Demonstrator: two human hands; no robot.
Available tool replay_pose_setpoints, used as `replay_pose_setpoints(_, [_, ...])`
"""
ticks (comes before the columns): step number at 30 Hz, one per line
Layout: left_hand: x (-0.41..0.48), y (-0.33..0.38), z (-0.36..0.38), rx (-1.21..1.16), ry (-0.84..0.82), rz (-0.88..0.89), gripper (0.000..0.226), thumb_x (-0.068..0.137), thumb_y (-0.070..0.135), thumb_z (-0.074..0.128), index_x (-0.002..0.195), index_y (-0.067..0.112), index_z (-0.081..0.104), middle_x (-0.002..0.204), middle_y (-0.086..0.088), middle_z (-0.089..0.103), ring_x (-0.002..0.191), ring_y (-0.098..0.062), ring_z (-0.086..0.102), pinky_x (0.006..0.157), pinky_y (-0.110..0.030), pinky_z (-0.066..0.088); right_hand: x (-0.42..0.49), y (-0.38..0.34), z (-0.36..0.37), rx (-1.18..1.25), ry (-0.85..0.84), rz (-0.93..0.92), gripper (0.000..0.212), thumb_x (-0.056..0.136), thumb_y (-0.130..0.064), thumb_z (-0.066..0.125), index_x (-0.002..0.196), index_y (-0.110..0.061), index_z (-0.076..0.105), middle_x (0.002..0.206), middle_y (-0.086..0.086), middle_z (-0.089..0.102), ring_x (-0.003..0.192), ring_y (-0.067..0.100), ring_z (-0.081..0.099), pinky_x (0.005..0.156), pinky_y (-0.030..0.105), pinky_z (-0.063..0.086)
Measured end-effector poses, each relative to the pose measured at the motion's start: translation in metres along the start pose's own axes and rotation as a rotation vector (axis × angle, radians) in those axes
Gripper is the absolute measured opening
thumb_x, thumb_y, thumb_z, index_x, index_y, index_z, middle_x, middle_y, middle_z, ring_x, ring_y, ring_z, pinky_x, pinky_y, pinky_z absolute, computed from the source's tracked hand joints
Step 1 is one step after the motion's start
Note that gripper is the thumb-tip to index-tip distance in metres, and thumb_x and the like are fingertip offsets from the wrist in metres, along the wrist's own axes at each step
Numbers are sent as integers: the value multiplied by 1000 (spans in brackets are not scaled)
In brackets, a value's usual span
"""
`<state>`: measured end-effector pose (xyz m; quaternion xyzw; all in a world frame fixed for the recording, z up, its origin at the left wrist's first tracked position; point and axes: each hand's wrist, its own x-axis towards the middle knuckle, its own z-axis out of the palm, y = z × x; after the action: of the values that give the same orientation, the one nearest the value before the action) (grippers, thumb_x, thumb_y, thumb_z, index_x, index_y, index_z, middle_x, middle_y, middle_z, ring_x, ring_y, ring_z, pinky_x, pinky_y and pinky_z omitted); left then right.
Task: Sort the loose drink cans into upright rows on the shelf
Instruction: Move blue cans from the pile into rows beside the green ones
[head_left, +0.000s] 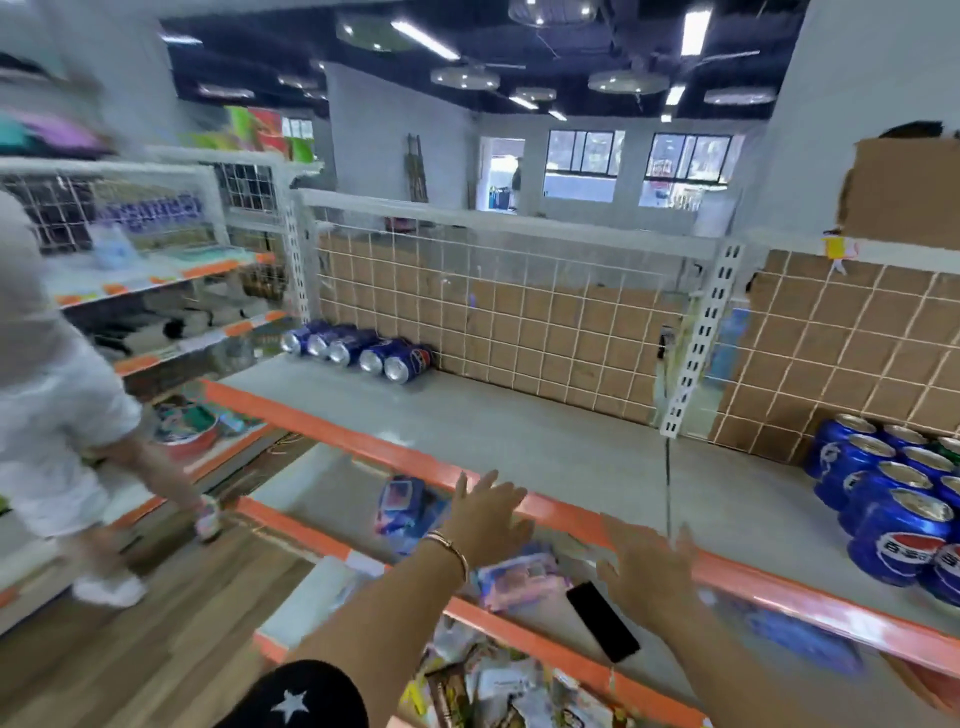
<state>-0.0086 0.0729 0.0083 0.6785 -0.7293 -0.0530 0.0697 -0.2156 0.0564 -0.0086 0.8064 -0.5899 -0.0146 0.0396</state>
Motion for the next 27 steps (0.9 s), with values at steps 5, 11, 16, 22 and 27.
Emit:
replay_pose_setpoints(5, [-34,-75,-15,41,18,-80,50,88,49,37,123,17,52,128,-4,54,129,-22,38,107,-44,23,26,-77,8,37,168,-296,46,68,-33,33,103,-22,60,83,-1,75,69,11,71,108,49,14])
replay_pose_setpoints(11, [-28,-145,-26,-73,32,-185,55,84,44,36,127,14,52,131,-7,52,127,-23,43,106,-36,29,76,-133,-21,-22,-64,-232,52,93,-37,19,143,-28,32,148,-9,37,135,8,36,114,52,-1])
replay_pose_setpoints(16, [18,-203,-31,-106,49,-193,49,92,29,50,138,15,42,138,-8,47,132,-24,39,109,-36,29,151,-157,-25,-23,-88,-205,48,96,-31,35,144,-26,31,147,-6,40,137,12,33,115,52,-2])
replay_pose_setpoints(22, [77,-269,-40,-123,70,-276,47,92,24,50,137,13,44,129,-10,52,124,-28,44,103,-35,37,245,-192,-30,-7,-107,-222,44,94,-28,34,138,-24,40,139,-4,49,133,16,39,114,52,3])
replay_pose_setpoints(27, [119,-318,-43,-226,124,-399,48,91,24,51,137,14,44,133,-10,50,125,-28,43,104,-34,37,296,-217,-22,39,-149,-218,46,96,-30,33,142,-25,37,147,-3,41,137,16,34,114,52,5])
